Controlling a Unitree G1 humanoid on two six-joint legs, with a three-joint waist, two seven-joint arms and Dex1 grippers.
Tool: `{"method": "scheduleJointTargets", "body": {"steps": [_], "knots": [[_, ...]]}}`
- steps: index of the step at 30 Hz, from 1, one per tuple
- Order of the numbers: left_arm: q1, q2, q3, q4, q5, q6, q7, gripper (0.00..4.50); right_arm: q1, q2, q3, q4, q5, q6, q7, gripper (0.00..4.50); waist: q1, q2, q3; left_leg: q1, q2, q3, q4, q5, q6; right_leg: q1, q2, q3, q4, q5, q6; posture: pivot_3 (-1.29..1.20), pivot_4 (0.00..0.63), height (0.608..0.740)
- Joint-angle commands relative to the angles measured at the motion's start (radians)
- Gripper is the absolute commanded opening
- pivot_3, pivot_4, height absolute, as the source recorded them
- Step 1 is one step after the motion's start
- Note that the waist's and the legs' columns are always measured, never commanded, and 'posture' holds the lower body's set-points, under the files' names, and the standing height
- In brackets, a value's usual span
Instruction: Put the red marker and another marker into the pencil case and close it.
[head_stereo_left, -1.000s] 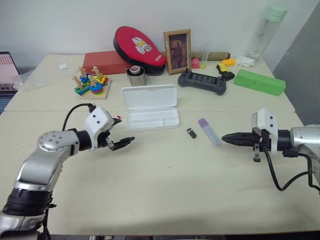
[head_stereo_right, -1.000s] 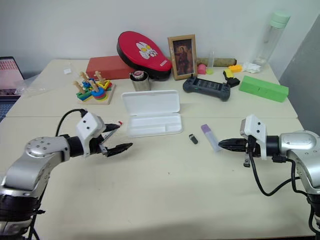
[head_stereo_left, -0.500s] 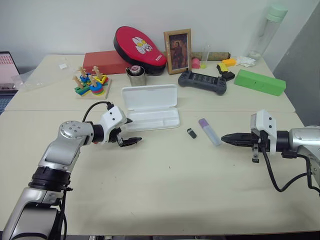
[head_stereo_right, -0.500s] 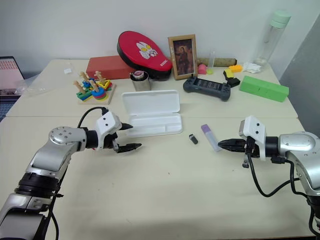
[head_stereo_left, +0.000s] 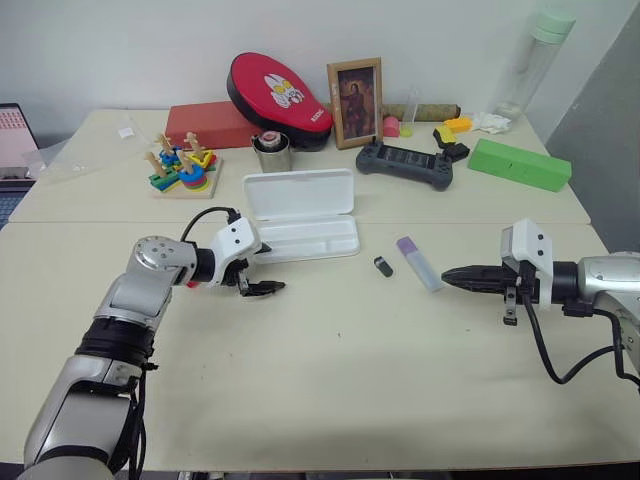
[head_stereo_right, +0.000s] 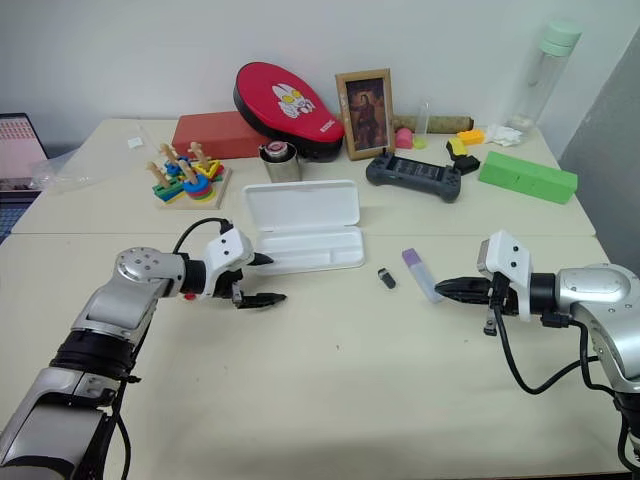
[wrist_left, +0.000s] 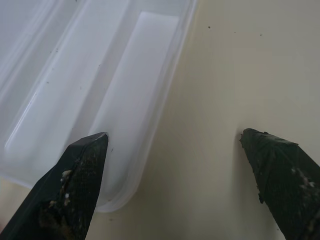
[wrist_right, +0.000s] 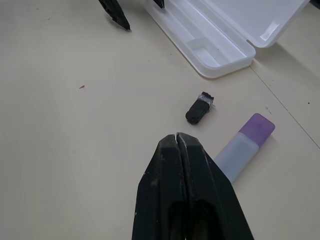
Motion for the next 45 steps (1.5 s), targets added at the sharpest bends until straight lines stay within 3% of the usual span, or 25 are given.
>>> {"method": "scheduleJointTargets", "body": {"steps": [1,12,23,32,45], "knots": [[-0.046,-0.011,-0.013,0.057,0.048,-0.035,0.014,4.31,-0.007,-0.009,-0.021,-0.026,0.008,0.000,-0.007,0.00,0.001,0.000,0.000,0.000,0.000,0.000,0.000,0.000,0.000,0.000,0.000,0.000,0.000,0.000,0.000,0.00,0.150,0.740],[-0.083,-0.039,-0.024,0.091,0.069,-0.027,-0.009,2.35,-0.008,-0.012,-0.021,-0.026,0.010,0.001,-0.012,0.00,0.000,0.000,0.000,0.000,0.000,0.000,0.001,0.000,0.000,0.001,0.000,0.000,0.001,0.001,0.001,0.00,0.150,0.740],[-0.080,-0.037,-0.025,0.069,0.079,-0.021,-0.033,0.04,-0.008,-0.013,-0.022,-0.031,0.014,0.006,-0.011,0.00,0.000,0.000,0.000,0.000,0.000,0.000,0.001,0.000,0.000,0.001,0.000,0.000,0.001,0.001,0.001,0.00,0.150,0.740],[-0.069,-0.039,-0.020,0.020,0.081,-0.036,-0.028,0.04,-0.003,-0.018,-0.022,-0.026,0.010,0.004,-0.008,0.00,0.000,0.000,0.000,0.000,0.000,0.000,0.001,0.000,0.000,0.001,0.000,0.000,0.001,0.001,0.001,0.00,0.150,0.740],[0.080,0.043,0.018,-0.300,0.033,0.029,-0.089,0.04,0.000,-0.021,-0.017,-0.022,0.005,-0.002,-0.009,0.00,-0.002,0.000,0.000,0.000,0.000,0.000,0.001,0.000,0.000,0.000,0.000,0.000,0.000,0.001,0.001,0.00,0.150,0.740]]}}
